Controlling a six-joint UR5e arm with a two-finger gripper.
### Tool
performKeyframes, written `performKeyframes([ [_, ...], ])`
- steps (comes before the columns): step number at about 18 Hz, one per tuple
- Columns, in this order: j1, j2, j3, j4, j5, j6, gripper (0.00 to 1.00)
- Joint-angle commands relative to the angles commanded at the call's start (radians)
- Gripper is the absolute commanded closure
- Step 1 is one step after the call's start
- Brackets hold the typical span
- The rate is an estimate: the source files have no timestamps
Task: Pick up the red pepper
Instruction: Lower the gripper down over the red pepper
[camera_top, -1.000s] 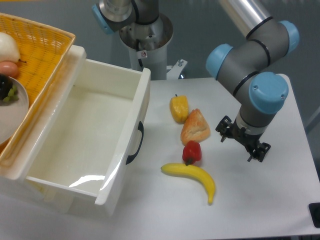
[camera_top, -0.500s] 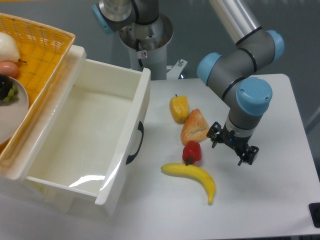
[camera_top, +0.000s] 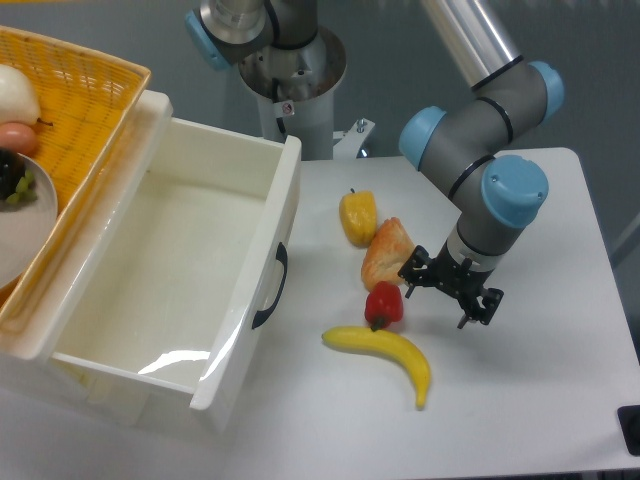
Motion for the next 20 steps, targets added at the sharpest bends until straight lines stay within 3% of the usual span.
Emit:
performKeyframes([
  [8,0.006,0.032,-0.034,-0.077,-0.017,0.002,0.0],
  [20,-0.015,0.005,-0.052,-0.066,-0.017,-0.005,0.0],
])
